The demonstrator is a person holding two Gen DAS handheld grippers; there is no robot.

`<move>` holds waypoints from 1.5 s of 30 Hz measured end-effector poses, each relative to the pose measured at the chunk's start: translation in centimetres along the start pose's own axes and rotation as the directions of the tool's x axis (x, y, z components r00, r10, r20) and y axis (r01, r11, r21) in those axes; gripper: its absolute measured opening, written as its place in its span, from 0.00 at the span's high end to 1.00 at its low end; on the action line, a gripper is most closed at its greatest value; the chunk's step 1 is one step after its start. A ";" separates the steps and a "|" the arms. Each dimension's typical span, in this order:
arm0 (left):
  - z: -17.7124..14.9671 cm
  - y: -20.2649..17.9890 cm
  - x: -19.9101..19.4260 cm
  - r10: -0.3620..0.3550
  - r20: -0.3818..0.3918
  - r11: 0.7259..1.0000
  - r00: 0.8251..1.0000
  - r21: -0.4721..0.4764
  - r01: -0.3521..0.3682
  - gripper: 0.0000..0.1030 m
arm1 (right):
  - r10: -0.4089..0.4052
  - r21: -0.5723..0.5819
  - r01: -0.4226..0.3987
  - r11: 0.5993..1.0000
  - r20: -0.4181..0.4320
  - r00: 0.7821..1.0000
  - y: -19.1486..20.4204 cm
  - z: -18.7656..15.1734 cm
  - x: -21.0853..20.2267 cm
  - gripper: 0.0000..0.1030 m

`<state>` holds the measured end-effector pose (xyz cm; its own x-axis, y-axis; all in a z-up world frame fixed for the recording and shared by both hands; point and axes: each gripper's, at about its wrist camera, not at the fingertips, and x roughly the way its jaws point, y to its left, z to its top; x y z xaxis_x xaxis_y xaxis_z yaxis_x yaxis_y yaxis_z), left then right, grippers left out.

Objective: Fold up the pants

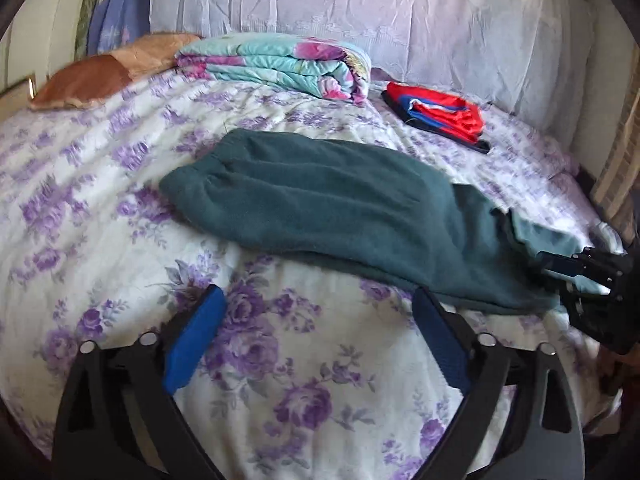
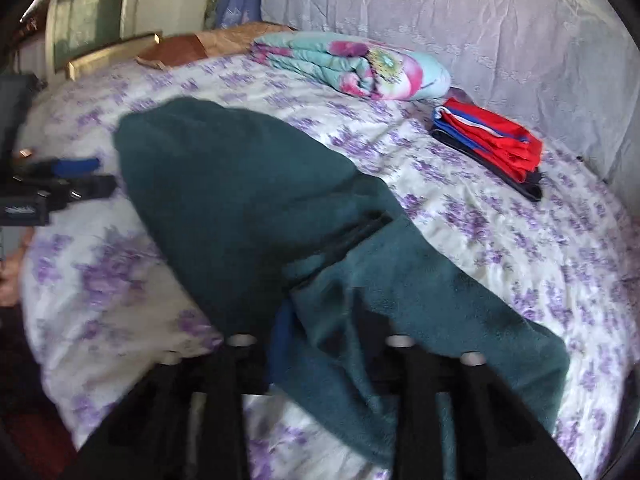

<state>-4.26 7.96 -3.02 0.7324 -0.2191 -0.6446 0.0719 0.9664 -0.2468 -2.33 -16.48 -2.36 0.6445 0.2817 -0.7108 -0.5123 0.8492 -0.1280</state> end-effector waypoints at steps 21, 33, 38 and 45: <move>4.4 6.1 1.7 -0.267 -0.083 0.850 0.960 -0.490 0.194 0.07 | -0.113 0.031 0.116 0.993 -0.085 0.990 -4.9 -1.6 2.8 0.06; 5.9 5.4 4.2 -0.158 -0.063 0.858 0.985 -0.503 0.106 0.18 | -0.198 0.328 0.164 0.930 0.073 0.978 -12.4 -6.3 -4.0 0.03; 5.3 6.7 4.5 -0.139 -0.077 0.830 0.987 -0.553 0.074 0.72 | -0.080 0.354 0.089 0.931 -0.042 0.996 -13.3 -7.0 -2.2 0.03; 5.9 6.7 3.3 -0.148 -0.049 0.836 0.988 -0.539 0.098 0.93 | -0.120 0.523 0.019 0.852 0.160 0.980 -16.7 -9.8 -6.8 0.03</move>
<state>2.65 14.48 -2.57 0.6798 -0.3658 -0.6357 -0.2329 0.7142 -0.6601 -3.72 -36.91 -2.15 0.7840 0.2456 -0.5702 -0.1275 0.9625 0.2393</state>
